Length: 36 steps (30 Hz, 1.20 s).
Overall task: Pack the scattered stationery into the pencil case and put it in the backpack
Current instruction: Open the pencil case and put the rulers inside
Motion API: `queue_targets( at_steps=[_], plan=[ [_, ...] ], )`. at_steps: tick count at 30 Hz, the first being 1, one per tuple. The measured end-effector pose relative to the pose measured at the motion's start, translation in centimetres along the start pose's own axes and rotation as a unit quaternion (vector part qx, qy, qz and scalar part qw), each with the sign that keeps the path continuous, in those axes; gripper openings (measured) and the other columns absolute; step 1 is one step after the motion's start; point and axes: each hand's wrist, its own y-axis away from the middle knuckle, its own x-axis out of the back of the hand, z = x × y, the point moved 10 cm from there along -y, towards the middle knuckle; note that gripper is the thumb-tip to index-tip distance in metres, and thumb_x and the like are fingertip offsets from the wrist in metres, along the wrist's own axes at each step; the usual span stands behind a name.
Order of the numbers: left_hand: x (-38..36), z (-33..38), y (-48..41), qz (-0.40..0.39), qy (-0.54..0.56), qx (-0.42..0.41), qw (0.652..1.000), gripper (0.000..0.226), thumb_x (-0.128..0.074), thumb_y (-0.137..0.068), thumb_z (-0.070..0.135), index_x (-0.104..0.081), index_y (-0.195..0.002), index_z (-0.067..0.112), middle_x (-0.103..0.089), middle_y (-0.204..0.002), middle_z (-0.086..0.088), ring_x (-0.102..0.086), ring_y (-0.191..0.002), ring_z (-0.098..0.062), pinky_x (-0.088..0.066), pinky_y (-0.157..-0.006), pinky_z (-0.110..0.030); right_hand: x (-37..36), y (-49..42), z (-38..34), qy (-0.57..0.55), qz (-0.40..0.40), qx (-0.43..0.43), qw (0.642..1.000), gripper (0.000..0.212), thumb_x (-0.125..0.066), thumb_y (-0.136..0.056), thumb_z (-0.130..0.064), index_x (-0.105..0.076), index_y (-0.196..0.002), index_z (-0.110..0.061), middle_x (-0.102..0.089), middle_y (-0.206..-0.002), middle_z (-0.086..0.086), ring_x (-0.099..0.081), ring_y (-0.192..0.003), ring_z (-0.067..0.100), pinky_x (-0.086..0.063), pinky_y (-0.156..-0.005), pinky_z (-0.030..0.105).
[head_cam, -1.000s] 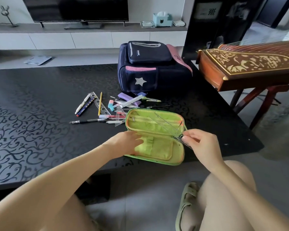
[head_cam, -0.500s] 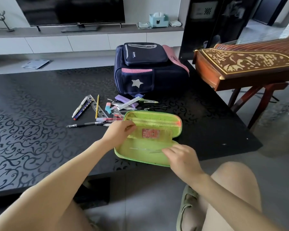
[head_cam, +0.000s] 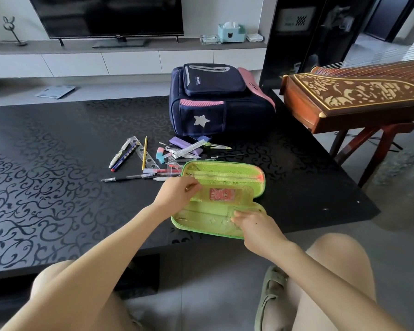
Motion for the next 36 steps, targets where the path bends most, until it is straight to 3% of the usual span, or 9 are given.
queue_targets(
  at_steps=[3, 7, 10, 13, 17, 23, 28, 32, 36],
  plan=[
    [-0.2, 0.2, 0.8, -0.022, 0.004, 0.003, 1.0, 0.021, -0.052, -0.093, 0.028, -0.068, -0.096, 0.016, -0.059, -0.073, 0.009, -0.056, -0.06, -0.014, -0.037, -0.051, -0.018, 0.9, 1.0, -0.2, -0.062, 0.009, -0.007, 0.998, 0.06, -0.043, -0.078, 0.01, -0.049, -0.132, -0.016, -0.045, -0.142, -0.002, -0.042, -0.129, 0.02, -0.043, -0.092, 0.033],
    [-1.6, -1.1, 2.8, -0.123, 0.022, 0.015, 0.992, 0.02, -0.06, -0.086, 0.037, -0.072, -0.097, 0.024, -0.066, -0.09, 0.018, -0.058, -0.087, -0.001, -0.044, -0.078, -0.018, 6.7, 1.9, -0.7, -0.126, 0.221, 0.029, 0.967, 0.044, -0.058, -0.066, 0.016, -0.073, -0.098, -0.01, -0.074, -0.095, 0.002, -0.07, -0.088, 0.022, -0.058, -0.069, 0.032],
    [-1.2, -2.9, 3.5, -0.132, 0.036, 0.026, 0.99, 0.018, -0.061, -0.085, 0.039, -0.073, -0.09, 0.027, -0.067, -0.085, 0.02, -0.057, -0.078, 0.004, -0.043, -0.076, -0.018, 9.5, 0.4, -1.2, -0.151, 0.275, 0.034, 0.949, 0.028, -0.063, -0.073, 0.01, -0.074, -0.092, -0.008, -0.075, -0.084, 0.0, -0.071, -0.078, 0.018, -0.055, -0.068, 0.024],
    [1.7, -6.1, 2.7, -0.03, 0.028, 0.072, 0.997, 0.017, -0.058, -0.087, 0.031, -0.072, -0.087, 0.021, -0.069, -0.083, 0.009, -0.061, -0.078, -0.01, -0.047, -0.072, -0.024, 10.3, -2.9, -2.4, -0.147, 0.265, 0.029, 0.953, 0.017, -0.065, -0.084, -0.006, -0.073, -0.098, -0.009, -0.075, -0.092, 0.002, -0.07, -0.088, 0.02, -0.052, -0.077, 0.028],
    [5.3, -11.0, 1.6, 0.095, -0.022, 0.154, 0.983, 0.018, -0.053, -0.086, 0.017, -0.066, -0.079, 0.007, -0.068, -0.08, -0.008, -0.06, -0.076, -0.028, -0.048, -0.066, -0.033, 7.7, -9.3, -7.1, -0.035, 0.17, 0.078, 0.982, 0.042, -0.057, -0.09, -0.035, -0.057, -0.125, -0.014, -0.062, -0.124, 0.003, -0.054, -0.114, 0.024, -0.04, -0.101, 0.035],
    [8.2, -16.0, -2.2, 0.154, -0.034, 0.226, 0.961, 0.02, -0.048, -0.086, 0.011, -0.064, -0.077, 0.004, -0.062, -0.073, -0.008, -0.049, -0.067, -0.024, -0.036, -0.061, -0.027, 2.8, -18.1, -10.4, 0.181, 0.063, 0.058, 0.98, 0.068, -0.056, -0.088, -0.04, -0.029, -0.143, -0.009, -0.039, -0.143, 0.018, -0.03, -0.133, 0.038, -0.007, -0.116, 0.052],
    [7.6, -19.9, -7.5, 0.111, -0.07, 0.29, 0.948, 0.034, -0.047, -0.085, 0.009, -0.041, -0.051, 0.008, -0.044, -0.052, -0.005, -0.041, -0.049, -0.023, -0.026, -0.044, -0.026, 1.5, -19.5, -11.6, 0.298, 0.056, 0.128, 0.944, 0.046, -0.047, -0.09, -0.015, -0.041, -0.132, 0.002, -0.063, -0.113, 0.015, -0.056, -0.106, 0.031, -0.01, -0.114, 0.057],
    [6.4, -21.4, -11.3, 0.07, -0.123, 0.273, 0.952, 0.025, -0.045, -0.083, 0.006, -0.067, -0.096, 0.012, -0.067, -0.096, -0.013, -0.061, -0.083, -0.031, -0.039, -0.058, -0.03, 1.7, -18.9, -11.9, 0.311, 0.123, 0.169, 0.927, 0.046, -0.062, -0.079, -0.018, -0.056, -0.12, 0.001, -0.07, -0.085, 0.01, -0.064, -0.08, 0.026, -0.031, -0.11, 0.052],
    [5.3, -22.1, -13.3, 0.07, -0.111, 0.236, 0.963, 0.03, -0.048, -0.089, 0.014, -0.067, -0.109, 0.025, -0.054, -0.113, -0.015, -0.053, -0.104, -0.034, -0.046, -0.084, -0.036, 5.4, -19.0, -9.7, 0.082, 0.258, 0.104, 0.957, 0.03, -0.082, -0.048, -0.009, -0.069, -0.074, -0.011, -0.059, -0.046, -0.003, -0.056, -0.043, 0.015, -0.057, -0.08, 0.036]
  ],
)
